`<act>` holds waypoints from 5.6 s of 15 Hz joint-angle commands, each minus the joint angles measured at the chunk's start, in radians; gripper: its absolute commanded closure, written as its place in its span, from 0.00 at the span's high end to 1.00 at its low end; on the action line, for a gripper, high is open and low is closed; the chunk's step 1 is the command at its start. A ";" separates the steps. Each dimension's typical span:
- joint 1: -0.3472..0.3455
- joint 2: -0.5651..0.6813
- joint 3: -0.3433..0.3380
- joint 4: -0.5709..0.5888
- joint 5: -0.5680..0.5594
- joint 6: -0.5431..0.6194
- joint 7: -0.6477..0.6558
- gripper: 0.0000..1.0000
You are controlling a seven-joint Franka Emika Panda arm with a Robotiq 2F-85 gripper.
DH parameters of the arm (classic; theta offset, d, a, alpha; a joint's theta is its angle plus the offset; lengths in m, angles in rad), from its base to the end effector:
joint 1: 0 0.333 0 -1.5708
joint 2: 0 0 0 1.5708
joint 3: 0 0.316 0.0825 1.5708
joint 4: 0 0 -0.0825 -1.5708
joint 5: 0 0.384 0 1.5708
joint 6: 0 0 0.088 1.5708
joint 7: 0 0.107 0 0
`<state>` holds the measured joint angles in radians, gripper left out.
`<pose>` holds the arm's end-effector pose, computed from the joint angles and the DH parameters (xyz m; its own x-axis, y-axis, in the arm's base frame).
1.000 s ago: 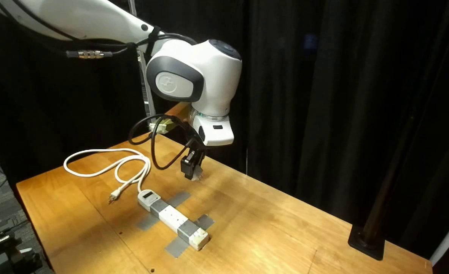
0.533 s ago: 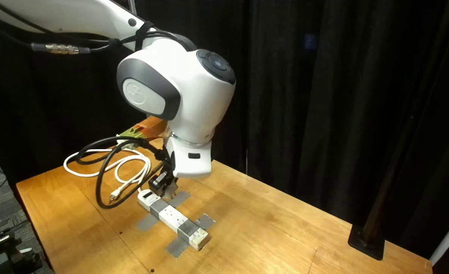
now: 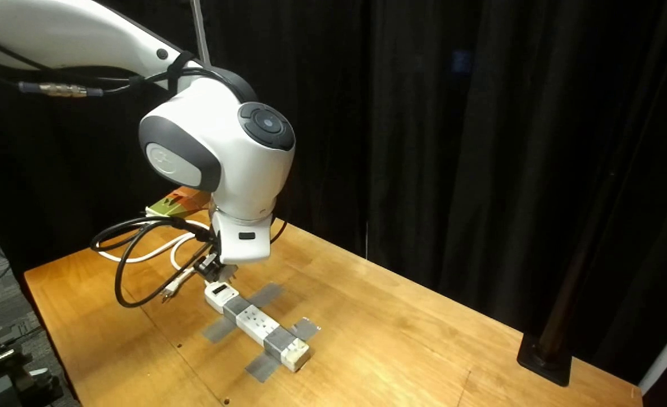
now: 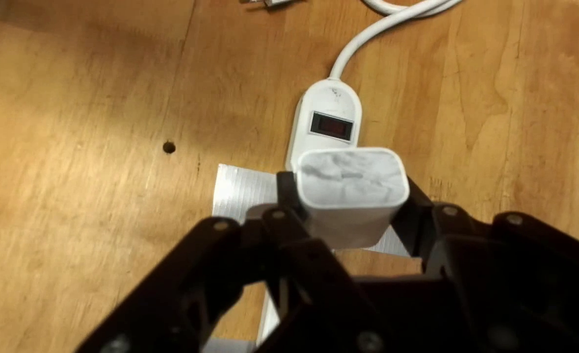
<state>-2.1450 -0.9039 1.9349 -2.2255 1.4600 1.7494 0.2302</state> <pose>0.4993 -0.0559 0.1701 0.2506 -0.8318 -0.4953 -0.9681 -0.2158 -0.1275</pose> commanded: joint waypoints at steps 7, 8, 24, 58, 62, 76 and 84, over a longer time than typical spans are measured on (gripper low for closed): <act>-0.004 -0.039 -0.024 0.017 -0.007 -0.065 0.031 0.23; -0.025 -0.055 -0.019 0.044 -0.044 -0.108 0.096 0.23; -0.326 -0.362 0.028 0.350 0.114 -0.499 0.199 0.23; -0.316 -0.580 -0.073 0.365 0.338 -0.646 0.221 0.23; -0.316 -0.581 -0.069 0.356 0.338 -0.690 0.229 0.23; -0.316 -0.581 -0.039 0.319 0.377 -0.619 0.205 0.23; -0.316 -0.572 -0.022 0.319 0.389 -0.602 0.203 0.23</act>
<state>-2.4609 -1.4850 1.9036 -1.8963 1.8383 1.1321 0.4433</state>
